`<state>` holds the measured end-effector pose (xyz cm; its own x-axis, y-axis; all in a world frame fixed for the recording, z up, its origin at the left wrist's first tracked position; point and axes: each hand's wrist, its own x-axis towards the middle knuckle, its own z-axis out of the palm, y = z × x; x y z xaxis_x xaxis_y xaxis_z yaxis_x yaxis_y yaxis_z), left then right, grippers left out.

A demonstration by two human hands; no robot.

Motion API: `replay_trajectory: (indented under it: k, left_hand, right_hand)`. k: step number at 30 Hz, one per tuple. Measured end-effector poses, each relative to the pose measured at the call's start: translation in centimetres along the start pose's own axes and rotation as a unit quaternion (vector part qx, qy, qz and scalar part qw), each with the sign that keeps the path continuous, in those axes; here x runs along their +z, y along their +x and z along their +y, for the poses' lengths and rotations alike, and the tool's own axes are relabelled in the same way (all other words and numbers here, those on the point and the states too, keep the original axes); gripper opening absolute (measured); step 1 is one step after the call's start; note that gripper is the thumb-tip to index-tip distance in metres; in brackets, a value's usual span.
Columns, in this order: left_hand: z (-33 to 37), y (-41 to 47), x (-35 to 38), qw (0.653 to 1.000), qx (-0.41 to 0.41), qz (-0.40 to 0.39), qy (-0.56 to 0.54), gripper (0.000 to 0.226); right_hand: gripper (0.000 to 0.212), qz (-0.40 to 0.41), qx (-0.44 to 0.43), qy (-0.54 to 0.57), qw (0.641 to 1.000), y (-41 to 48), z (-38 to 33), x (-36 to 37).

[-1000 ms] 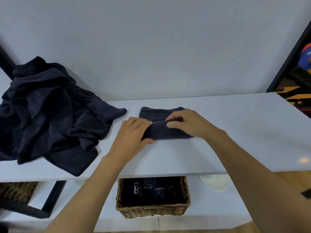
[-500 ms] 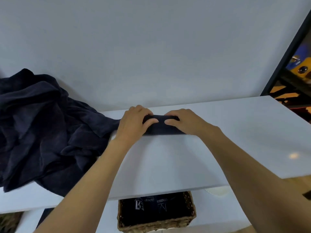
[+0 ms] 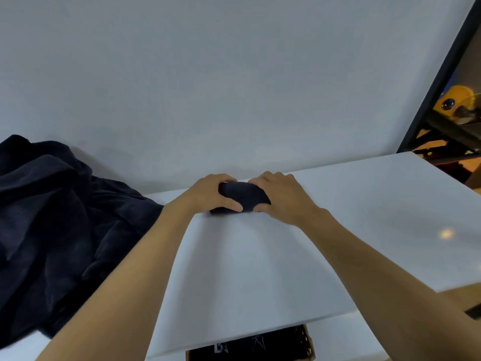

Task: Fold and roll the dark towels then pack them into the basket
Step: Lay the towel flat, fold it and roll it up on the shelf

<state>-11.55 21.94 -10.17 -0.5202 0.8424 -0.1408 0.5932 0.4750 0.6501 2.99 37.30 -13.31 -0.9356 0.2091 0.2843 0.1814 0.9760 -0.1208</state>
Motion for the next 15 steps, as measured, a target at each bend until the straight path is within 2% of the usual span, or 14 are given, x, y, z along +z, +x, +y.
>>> replay_trajectory:
  k: [2, 5, 7, 9, 12, 14, 15]
  left_hand:
    - [-0.7, -0.3, 0.8, 0.999, 0.003, 0.04, -0.029, 0.076]
    - [-1.0, -0.3, 2.0, 0.98, -0.021, 0.112, -0.162, 0.083]
    - [0.0, 0.5, 3.4, 0.964, -0.034, 0.16, -0.209, 0.08]
    - [1.9, 1.5, 5.3, 0.961, -0.046, 0.215, -0.168, 0.075]
    - [6.6, 2.9, 8.4, 0.944, -0.025, 0.311, -0.106, 0.044]
    - [9.9, 4.0, 10.8, 0.948, 0.013, 0.291, -0.129, 0.021]
    - [11.2, 4.6, 12.2, 0.955, 0.031, 0.265, -0.133, 0.018]
  right_hand:
    - [0.051, -0.026, 0.012, 0.013, 0.999, 0.5, 0.2, -0.7]
    - [0.05, -0.062, 0.068, 0.107, 0.99, 0.5, 1.0, -2.0]
    - [0.05, -0.081, 0.136, 0.192, 0.969, 0.4, 2.3, -2.9]
    - [0.05, -0.093, 0.217, 0.279, 0.931, -0.1, 4.1, -3.7]
    - [0.047, -0.074, 0.323, 0.38, 0.863, -1.5, 7.0, -4.9]
    - [0.043, -0.04, 0.377, 0.421, 0.824, -2.7, 8.8, -5.4]
    - [0.041, -0.022, 0.397, 0.434, 0.809, -3.3, 9.6, -5.6]
